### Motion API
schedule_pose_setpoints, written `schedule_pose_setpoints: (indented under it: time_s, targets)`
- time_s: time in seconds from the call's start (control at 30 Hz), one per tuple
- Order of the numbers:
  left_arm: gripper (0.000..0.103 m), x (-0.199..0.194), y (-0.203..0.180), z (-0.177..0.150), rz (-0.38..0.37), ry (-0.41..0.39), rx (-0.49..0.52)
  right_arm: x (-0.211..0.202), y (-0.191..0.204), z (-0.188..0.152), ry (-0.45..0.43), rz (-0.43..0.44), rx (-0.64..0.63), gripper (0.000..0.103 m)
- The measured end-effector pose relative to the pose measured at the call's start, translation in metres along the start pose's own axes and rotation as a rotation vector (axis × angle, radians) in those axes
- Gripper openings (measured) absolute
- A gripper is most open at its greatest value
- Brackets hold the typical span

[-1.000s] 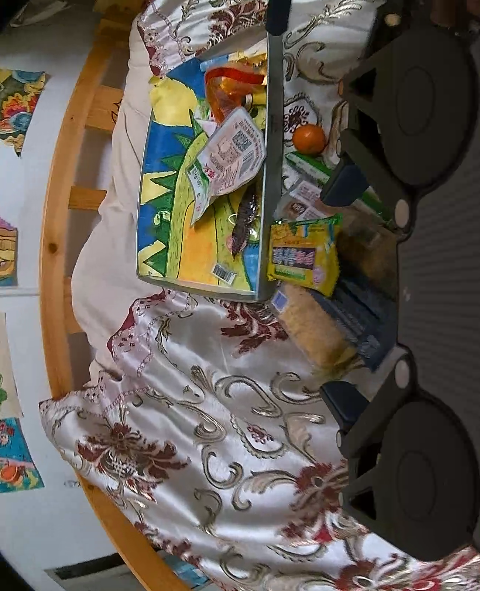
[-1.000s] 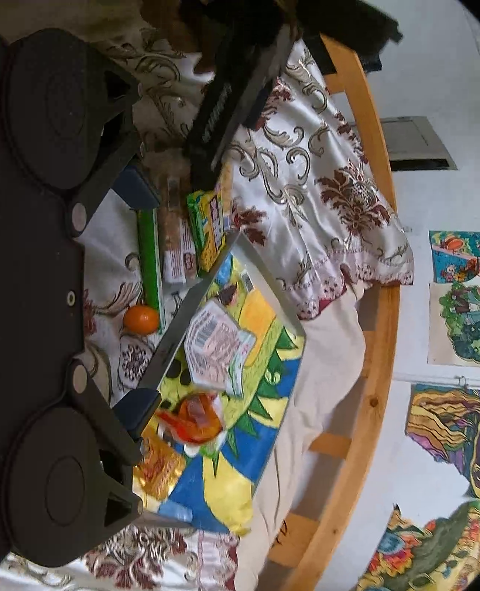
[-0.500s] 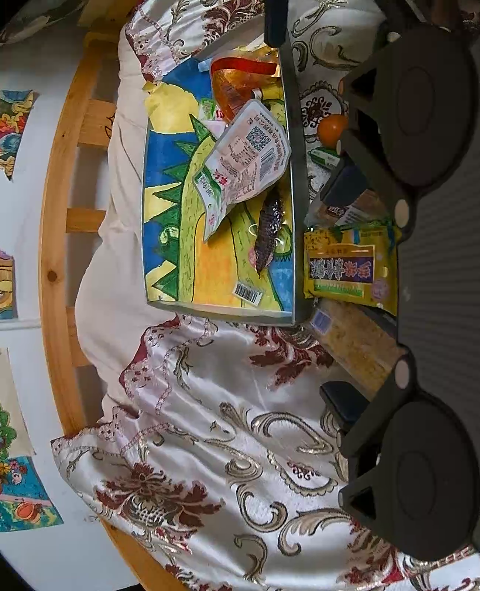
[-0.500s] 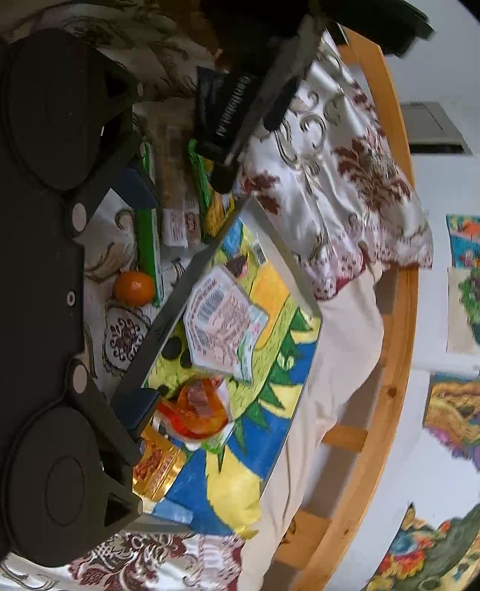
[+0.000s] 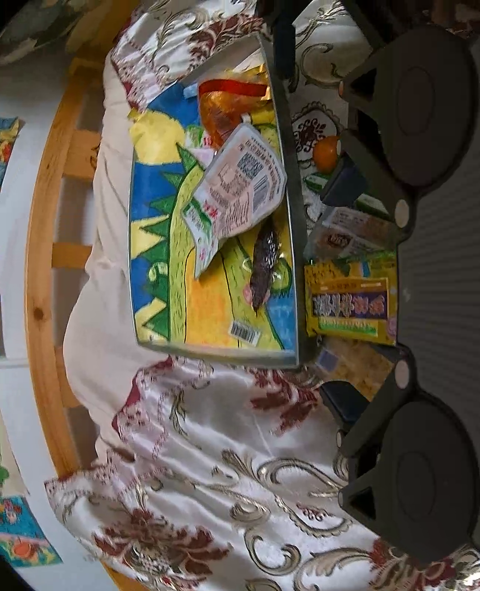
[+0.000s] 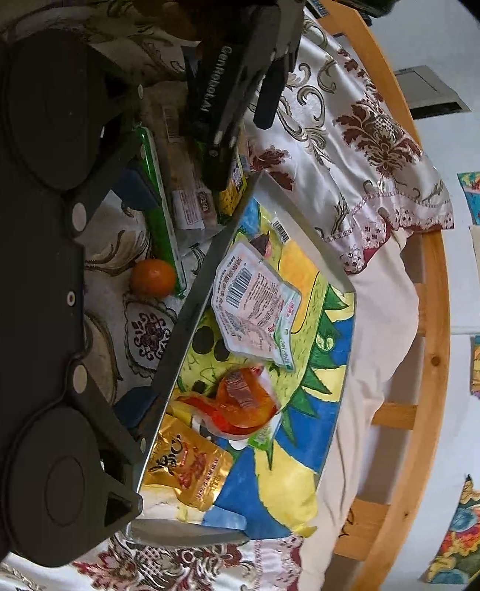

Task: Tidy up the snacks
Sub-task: 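Move the left tool to the yellow-green packet while the right tool approaches the orange, then grasp the yellow-green packet with the left tool while the right tool grasps the orange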

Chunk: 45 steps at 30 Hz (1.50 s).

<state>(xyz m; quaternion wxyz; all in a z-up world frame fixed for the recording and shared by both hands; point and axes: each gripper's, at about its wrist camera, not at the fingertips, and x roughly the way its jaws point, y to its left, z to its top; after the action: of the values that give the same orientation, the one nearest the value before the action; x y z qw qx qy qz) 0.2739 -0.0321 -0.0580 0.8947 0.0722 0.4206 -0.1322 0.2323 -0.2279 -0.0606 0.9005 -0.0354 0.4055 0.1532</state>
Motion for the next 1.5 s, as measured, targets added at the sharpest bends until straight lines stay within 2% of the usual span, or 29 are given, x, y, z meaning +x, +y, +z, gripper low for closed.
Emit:
schedule_pose_setpoints:
  time_s: [0.13, 0.33, 0.47, 0.53, 0.67, 0.8, 0.9, 1.0, 1.2, 1.27, 1.5]
  targets:
    - [0.102, 0.001, -0.002, -0.002, 0.011, -0.004, 0.019, 0.007, -0.004, 0.000, 0.012, 0.018, 0.040, 0.095]
    - [0.101, 0.004, 0.000, -0.002, 0.033, 0.013, 0.014, 0.021, 0.000, -0.001, 0.032, 0.047, 0.051, 0.083]
    - [0.100, 0.008, 0.003, -0.002, 0.045, 0.030, 0.006, 0.027, 0.002, -0.001, 0.040, 0.040, 0.054, 0.068]
    - [0.099, 0.007, 0.006, -0.002, 0.045, 0.031, -0.008, 0.031, 0.001, -0.001, 0.050, 0.049, 0.073, 0.066]
    - [0.092, 0.009, 0.010, -0.001, 0.025, 0.046, -0.026, 0.033, 0.000, -0.001, 0.055, 0.067, 0.086, 0.061]
    - [0.082, 0.010, 0.007, -0.003, -0.002, 0.066, -0.015, 0.034, 0.001, -0.001, 0.056, 0.081, 0.080, 0.048]
    - [0.074, 0.010, 0.006, -0.003, -0.009, 0.070, -0.007, 0.036, 0.001, -0.002, 0.060, 0.086, 0.079, 0.042]
    - [0.064, 0.010, 0.007, -0.003, -0.004, 0.076, -0.014, 0.037, 0.002, -0.001, 0.060, 0.088, 0.076, 0.039]
    - [0.052, 0.010, 0.011, -0.003, -0.008, 0.081, -0.047, 0.041, 0.002, -0.001, 0.060, 0.075, 0.079, 0.033]
    - [0.052, 0.008, 0.012, -0.003, -0.005, 0.079, -0.060, 0.041, 0.002, -0.001, 0.059, 0.067, 0.077, 0.029]
    - [0.052, -0.003, 0.010, 0.001, -0.010, 0.054, -0.086, 0.040, 0.005, 0.001, 0.057, 0.058, 0.065, 0.028]
